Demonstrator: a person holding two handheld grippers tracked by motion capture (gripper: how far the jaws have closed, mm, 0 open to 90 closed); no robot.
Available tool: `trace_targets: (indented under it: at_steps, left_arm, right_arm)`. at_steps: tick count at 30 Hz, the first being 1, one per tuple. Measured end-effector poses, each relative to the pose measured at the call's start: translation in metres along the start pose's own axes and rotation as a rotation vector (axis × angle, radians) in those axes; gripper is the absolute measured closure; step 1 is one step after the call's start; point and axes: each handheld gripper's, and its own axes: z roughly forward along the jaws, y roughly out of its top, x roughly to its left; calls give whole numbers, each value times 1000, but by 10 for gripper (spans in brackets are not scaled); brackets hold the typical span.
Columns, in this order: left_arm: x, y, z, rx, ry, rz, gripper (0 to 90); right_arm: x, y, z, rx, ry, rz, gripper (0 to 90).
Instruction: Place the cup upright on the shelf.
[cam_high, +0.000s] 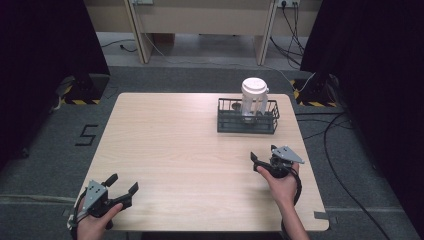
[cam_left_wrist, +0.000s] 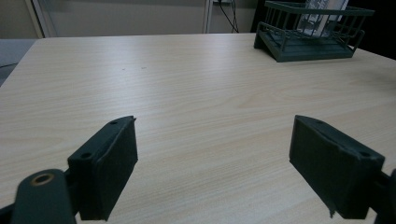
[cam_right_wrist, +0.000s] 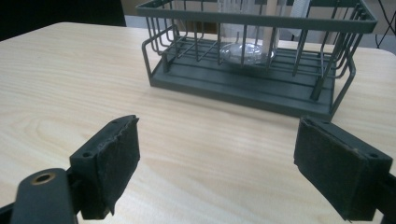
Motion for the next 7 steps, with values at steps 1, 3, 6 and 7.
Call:
trace_targets:
  at_steps: [1,3,6,7]
  left_arm:
    - [0,0,0,0,0,0,147]
    - [0,0,0,0,1,1,147]
    - [0,0,0,1,1,1,147]
    - [0,0,1,0,1,0,148]
  right_arm:
    - [0,-2,-2,-3,0,0,152]
    - [1,-5,-7,-8,4,-7,152]
    - [1,-9,-12,-9,7,-16,152]
    - [0,-10,-13,-11,8,-16,153]
